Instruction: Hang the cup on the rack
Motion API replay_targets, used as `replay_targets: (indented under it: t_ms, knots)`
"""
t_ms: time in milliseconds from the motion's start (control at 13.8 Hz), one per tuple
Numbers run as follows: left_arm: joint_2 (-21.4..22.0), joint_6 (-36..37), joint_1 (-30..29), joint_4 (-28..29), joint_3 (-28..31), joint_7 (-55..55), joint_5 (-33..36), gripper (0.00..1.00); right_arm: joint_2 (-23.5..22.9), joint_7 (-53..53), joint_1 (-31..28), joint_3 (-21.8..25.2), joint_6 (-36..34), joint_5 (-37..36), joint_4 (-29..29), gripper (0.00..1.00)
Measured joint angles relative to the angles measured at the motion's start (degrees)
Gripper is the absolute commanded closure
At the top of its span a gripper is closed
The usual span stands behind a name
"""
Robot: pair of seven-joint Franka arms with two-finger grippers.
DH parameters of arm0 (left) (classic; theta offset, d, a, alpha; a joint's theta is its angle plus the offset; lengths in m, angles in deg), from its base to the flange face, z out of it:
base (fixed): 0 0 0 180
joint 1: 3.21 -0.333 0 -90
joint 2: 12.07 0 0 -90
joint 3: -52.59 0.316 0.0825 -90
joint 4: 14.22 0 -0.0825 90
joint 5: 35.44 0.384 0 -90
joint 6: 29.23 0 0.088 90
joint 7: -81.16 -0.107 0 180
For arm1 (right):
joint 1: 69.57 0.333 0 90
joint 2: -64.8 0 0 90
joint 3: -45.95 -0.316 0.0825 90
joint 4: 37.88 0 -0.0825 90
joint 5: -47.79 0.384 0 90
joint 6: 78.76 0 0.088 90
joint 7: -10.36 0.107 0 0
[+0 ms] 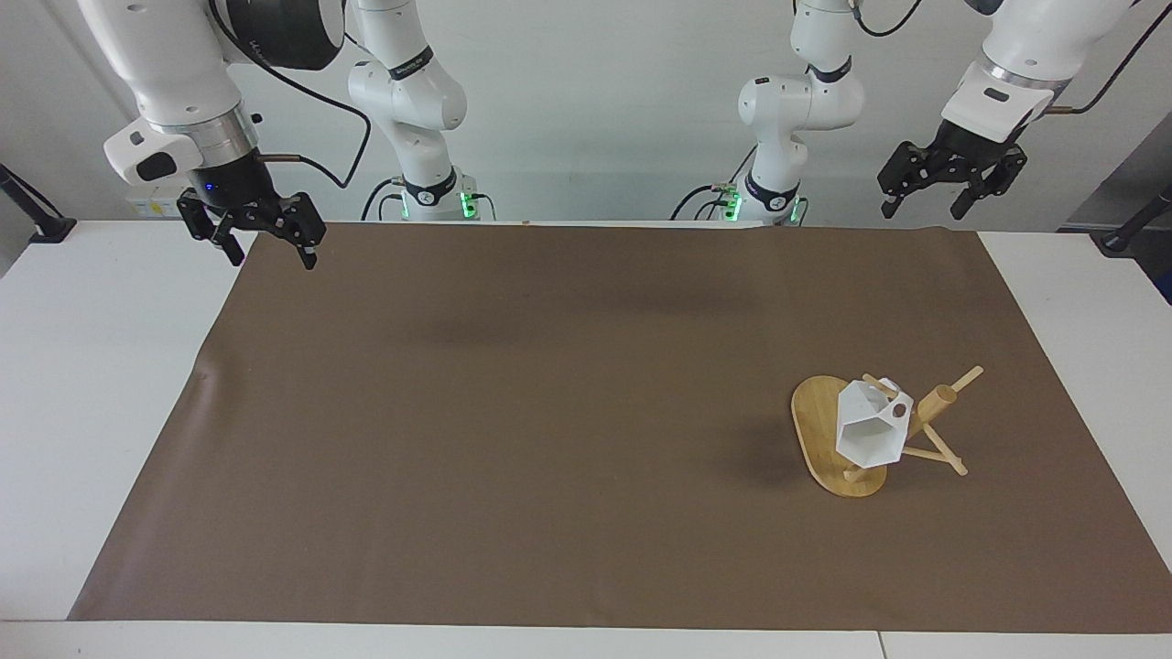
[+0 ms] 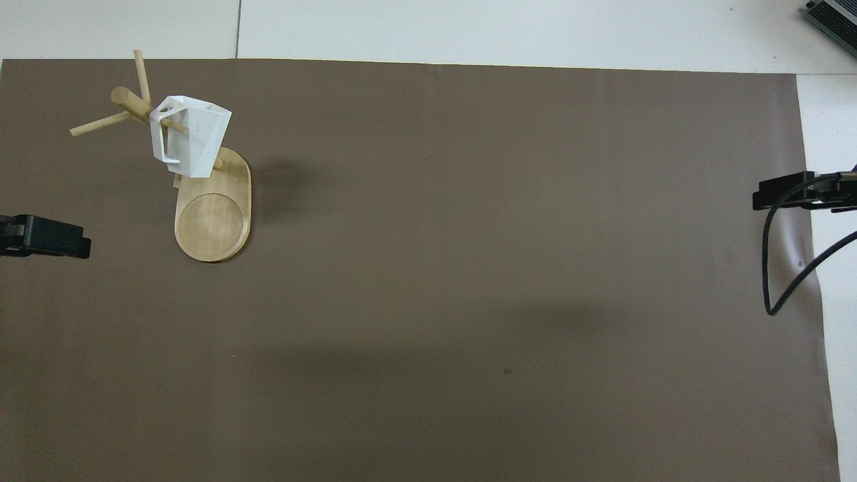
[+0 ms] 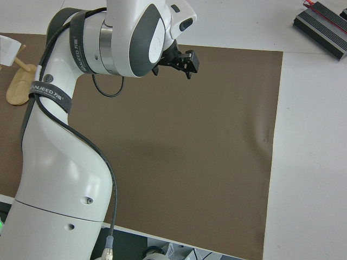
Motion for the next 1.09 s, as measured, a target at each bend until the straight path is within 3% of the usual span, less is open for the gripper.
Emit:
replay_targets:
  t_ms: [1088]
  knots:
    - [0.7, -1.0, 0.6, 1.8, 1.6, -0.3, 0.1, 0.00, 0.0, 0.0, 0.0, 0.0, 0.0, 0.0, 0.0, 0.00]
